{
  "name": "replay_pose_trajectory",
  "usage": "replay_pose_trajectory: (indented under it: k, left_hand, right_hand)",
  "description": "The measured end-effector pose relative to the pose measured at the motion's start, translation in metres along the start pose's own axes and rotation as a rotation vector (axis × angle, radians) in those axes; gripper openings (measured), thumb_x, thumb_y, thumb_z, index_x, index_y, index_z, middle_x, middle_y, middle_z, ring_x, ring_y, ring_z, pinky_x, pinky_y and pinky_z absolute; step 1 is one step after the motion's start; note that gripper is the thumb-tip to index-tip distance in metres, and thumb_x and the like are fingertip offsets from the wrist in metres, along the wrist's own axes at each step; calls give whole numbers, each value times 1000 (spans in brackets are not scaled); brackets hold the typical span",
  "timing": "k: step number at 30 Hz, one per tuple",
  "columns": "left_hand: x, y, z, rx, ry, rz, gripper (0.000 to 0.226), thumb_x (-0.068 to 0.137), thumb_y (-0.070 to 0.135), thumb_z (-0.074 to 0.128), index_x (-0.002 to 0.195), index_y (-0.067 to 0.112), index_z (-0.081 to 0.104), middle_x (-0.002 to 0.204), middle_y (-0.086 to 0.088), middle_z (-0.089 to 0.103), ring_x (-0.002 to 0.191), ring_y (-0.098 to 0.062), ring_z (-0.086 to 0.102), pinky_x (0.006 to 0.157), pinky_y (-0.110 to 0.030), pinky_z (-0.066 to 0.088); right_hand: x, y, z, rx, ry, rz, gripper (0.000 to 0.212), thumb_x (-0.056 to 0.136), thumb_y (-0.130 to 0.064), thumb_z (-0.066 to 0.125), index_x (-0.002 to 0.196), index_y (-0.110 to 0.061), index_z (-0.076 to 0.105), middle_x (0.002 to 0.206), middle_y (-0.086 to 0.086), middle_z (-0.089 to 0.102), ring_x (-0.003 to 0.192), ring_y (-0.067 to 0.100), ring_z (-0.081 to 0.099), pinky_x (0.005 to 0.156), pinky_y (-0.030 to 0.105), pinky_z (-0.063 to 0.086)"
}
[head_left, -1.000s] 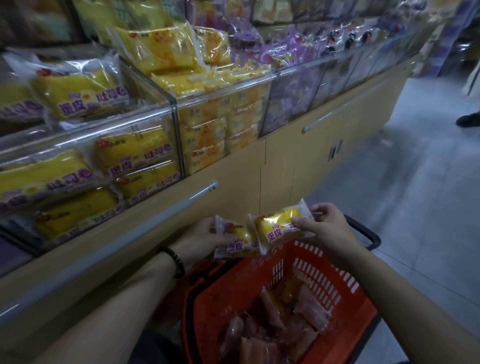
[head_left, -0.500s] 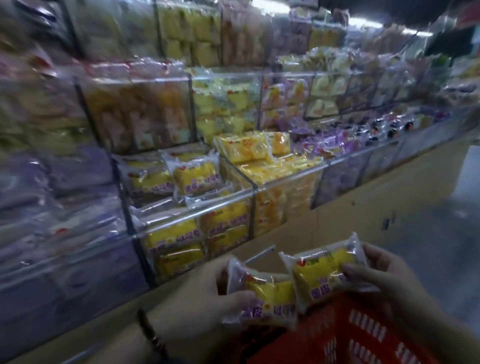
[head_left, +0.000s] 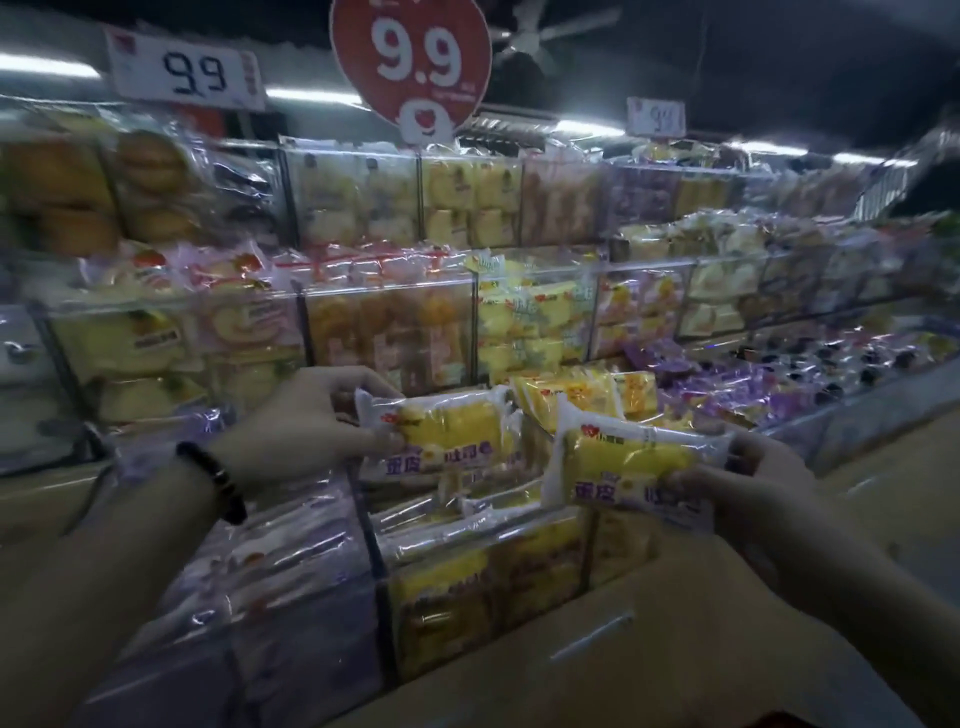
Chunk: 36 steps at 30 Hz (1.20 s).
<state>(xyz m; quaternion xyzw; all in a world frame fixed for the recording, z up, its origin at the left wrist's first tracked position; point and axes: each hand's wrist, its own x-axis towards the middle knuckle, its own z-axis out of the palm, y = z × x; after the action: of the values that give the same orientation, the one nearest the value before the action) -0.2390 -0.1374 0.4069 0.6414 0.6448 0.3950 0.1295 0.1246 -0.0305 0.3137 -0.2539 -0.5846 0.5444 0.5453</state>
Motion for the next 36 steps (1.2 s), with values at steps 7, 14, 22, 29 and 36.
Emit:
replay_pose_trajectory:
  k: [7,14,22,29,36]
  left_hand:
    - [70,-58,-1,293,-39,-19,28,71,18,94,86,24,71,87,-4,76,83,-24,73,71,-39,60]
    - [80,-88,21,718,-152,-44,17,80,22,70,91,29,58,98,13,65,97,-11,61,81,-35,49]
    - [67,-74,30,591,-107,184,42,76,73,71,104,44,59,105,26,60,104,2,56,103,-47,42]
    - [71,-67,37,694,-80,78,36,86,65,71,107,37,66,118,22,64,115,-6,55,93,-37,24]
    - [70,-72,41,734,-58,68,37,88,66,68,112,38,61,114,20,55,119,-12,53,111,-49,27]
  right_hand:
    - [29,-2,36,-185,-39,-51,39,77,-8,81,113,-2,65,100,17,78,93,37,78,87,58,60]
    - [49,21,57,-381,-89,-13,35,79,-5,84,111,-8,69,100,10,80,94,27,78,90,55,61]
    - [74,28,82,-504,-258,-98,47,83,3,81,123,-13,63,101,9,78,94,25,78,79,41,65]
    - [106,48,101,-872,-225,-186,60,86,-11,82,134,-32,52,109,0,71,91,13,74,77,37,65]
    - [99,48,117,-1488,-354,-460,77,83,-39,78,146,-59,38,156,-4,28,144,23,27,116,49,36]
